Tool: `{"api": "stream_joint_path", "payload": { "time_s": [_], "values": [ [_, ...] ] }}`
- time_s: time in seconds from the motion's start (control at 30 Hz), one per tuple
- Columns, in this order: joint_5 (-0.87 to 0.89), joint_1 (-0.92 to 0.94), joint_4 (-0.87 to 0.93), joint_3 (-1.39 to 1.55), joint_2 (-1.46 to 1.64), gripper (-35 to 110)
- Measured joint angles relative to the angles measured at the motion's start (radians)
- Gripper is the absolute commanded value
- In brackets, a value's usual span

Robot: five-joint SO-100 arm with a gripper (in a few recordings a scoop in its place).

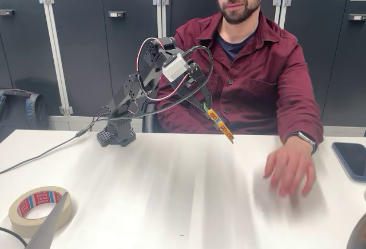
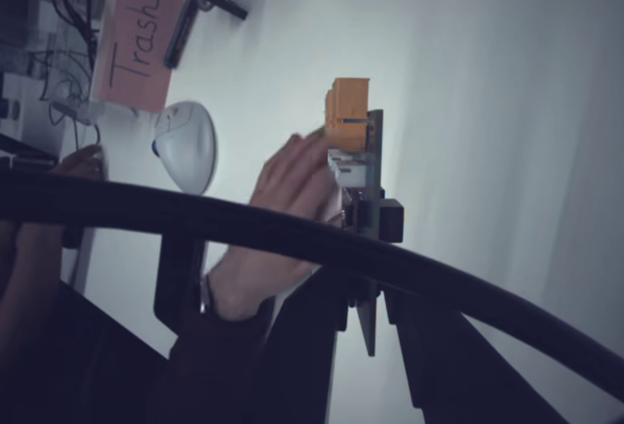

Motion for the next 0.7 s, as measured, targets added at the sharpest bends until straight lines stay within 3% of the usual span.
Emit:
{"api": "stream_joint_path", "payload": {
  "time_s": [0.7],
  "values": [
    [0.000, -0.009, 0.000, 0.000, 0.000, -5]
  ]
}}
